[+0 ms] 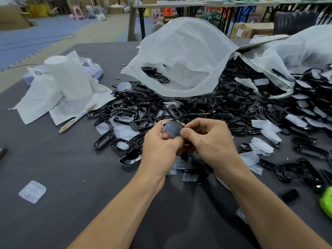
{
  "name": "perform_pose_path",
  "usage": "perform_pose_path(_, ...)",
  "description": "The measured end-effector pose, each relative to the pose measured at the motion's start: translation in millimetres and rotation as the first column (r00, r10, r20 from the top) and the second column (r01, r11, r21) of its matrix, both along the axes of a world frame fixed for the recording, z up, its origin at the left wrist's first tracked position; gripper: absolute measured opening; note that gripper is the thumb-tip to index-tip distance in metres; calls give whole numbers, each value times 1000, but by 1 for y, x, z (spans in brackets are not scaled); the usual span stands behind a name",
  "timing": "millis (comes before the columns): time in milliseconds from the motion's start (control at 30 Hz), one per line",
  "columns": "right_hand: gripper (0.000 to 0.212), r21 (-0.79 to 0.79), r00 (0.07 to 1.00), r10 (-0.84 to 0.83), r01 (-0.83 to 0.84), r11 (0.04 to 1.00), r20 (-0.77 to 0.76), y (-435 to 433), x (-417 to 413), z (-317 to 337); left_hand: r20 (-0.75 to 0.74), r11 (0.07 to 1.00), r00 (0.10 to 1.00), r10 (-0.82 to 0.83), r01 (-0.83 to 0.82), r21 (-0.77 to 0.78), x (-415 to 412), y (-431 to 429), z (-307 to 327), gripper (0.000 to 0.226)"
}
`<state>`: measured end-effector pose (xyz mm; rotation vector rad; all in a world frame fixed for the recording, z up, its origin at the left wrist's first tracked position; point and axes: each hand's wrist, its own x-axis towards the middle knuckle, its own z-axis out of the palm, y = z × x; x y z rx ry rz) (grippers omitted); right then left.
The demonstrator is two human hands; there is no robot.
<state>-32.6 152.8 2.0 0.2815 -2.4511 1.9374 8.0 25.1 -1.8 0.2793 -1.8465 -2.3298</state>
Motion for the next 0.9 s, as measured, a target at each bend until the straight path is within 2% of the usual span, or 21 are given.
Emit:
perform_pose_path(200,6,27,1000,2,-2,1000,-7,7,-5,0,97,998,995,32,-26,-65,-4,-20,12,26)
perform_pose_path(300,5,11,1000,-2,2,1000,-12,9,-5,2,113,995,992,49,-39,-89,-5,-24,13,35)
perform_pose_path(433,6,-38,1000,-12,11,999,-12,9,-4,5,97,994,995,21,-10,-109,-3,-22,14,33)
perform_pose_path(533,12,-107,1000,6,-4,994,17,8,-3,7,80,994,996,28,-19,-104,-3,-20,12,23)
perform_pose_path(667,15,-106,998,50,-45,993,49,6,0,8,69,995,996,54,-48,-86,-4,-20,9,16)
perform_pose_path(800,25,-115,996,50,-42,993,72,6,0,10,79,998,997,-22,26,-51,-3,-24,11,16)
perform_pose_path(900,31,-101,996,58,-52,994,61,7,-1,10,85,993,990,-109,112,-41,-2,-28,13,27)
